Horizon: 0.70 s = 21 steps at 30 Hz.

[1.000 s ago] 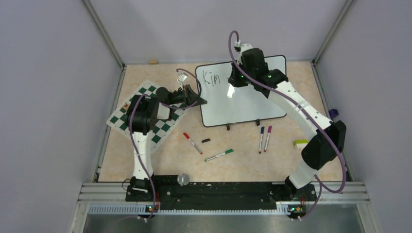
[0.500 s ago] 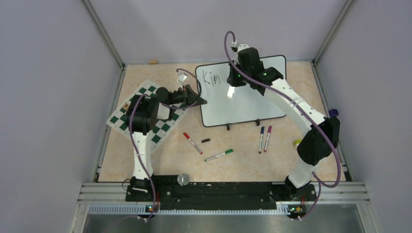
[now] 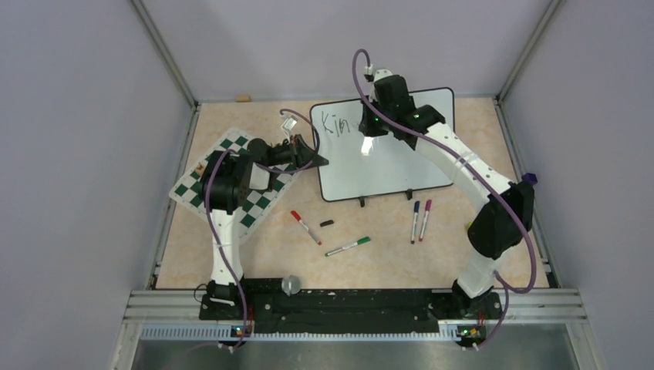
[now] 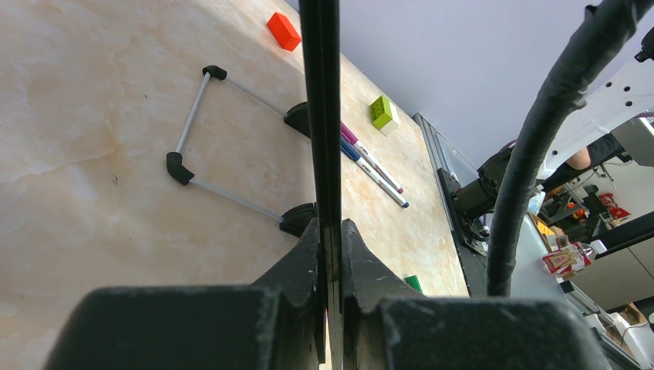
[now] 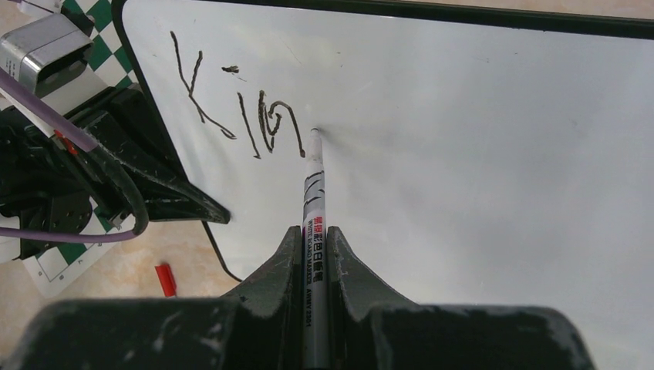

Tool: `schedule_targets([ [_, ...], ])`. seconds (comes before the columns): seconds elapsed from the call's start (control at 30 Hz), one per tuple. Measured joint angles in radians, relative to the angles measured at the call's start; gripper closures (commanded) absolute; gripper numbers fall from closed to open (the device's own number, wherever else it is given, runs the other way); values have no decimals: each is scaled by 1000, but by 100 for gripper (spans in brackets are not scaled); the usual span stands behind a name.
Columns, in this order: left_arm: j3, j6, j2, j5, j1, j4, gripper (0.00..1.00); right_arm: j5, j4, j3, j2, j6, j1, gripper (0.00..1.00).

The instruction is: Write a sentence on the whiteboard

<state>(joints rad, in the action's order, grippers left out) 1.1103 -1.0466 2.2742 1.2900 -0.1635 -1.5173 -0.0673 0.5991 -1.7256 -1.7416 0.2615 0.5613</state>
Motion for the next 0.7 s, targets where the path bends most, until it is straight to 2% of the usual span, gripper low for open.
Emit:
schedule_targets([
  [0.7,-9,4,0,-5,4,0,100,-30,33,-32,-28,0,7,100],
])
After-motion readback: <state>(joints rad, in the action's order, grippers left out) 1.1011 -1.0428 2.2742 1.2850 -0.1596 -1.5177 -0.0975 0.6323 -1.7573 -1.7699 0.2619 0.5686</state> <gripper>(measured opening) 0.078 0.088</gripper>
